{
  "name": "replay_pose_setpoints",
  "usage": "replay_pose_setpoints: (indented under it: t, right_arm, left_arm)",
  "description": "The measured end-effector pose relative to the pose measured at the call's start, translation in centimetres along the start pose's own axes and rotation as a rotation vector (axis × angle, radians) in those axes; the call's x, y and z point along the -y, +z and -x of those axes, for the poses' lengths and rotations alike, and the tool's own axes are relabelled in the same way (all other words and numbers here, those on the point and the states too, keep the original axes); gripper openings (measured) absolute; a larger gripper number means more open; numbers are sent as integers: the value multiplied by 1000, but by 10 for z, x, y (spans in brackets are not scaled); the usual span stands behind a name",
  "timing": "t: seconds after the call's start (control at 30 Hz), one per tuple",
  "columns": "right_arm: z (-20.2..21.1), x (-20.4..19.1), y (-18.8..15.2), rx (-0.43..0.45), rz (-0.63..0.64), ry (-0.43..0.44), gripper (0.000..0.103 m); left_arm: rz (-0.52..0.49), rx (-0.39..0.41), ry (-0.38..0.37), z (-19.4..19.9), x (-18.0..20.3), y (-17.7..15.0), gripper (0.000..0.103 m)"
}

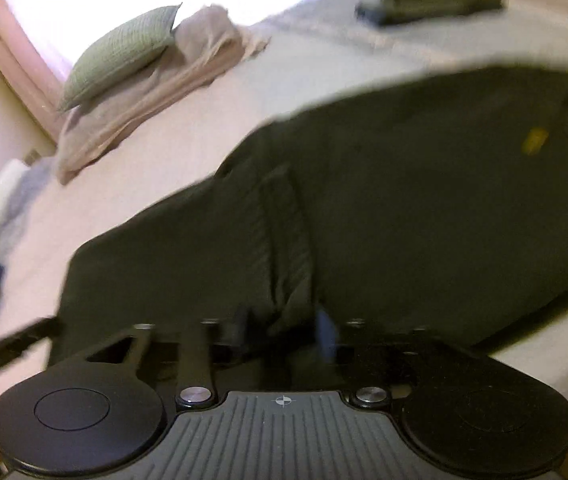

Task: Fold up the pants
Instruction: 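Lower the folded hem onto the waistband and open the left gripper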

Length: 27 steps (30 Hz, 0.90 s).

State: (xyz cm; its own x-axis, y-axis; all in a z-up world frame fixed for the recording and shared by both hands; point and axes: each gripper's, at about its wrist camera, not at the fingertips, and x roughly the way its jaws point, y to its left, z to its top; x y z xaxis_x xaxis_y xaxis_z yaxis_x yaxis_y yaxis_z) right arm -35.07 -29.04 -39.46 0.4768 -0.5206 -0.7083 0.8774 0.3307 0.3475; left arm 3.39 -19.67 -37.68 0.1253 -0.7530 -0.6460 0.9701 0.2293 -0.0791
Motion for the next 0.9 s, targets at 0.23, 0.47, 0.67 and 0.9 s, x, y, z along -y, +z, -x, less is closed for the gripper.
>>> replay_pose_setpoints:
  t: [0.23, 0.47, 0.67, 0.9]
  right_arm:
    - [-5, -42, 26, 226, 296, -47, 36]
    - [-103, -50, 36, 46, 378, -20, 33]
    - [-42, -40, 34, 73, 352, 23, 33]
    - [-1, -38, -12, -30, 398, 48, 34]
  left_arm:
    - [-81, 28, 15, -18, 7, 38, 22]
    - [-135, -48, 3, -95, 28, 56, 22]
    - [-34, -54, -12, -68, 23, 57, 21]
    - [-37, -97, 32, -12, 46, 1, 22]
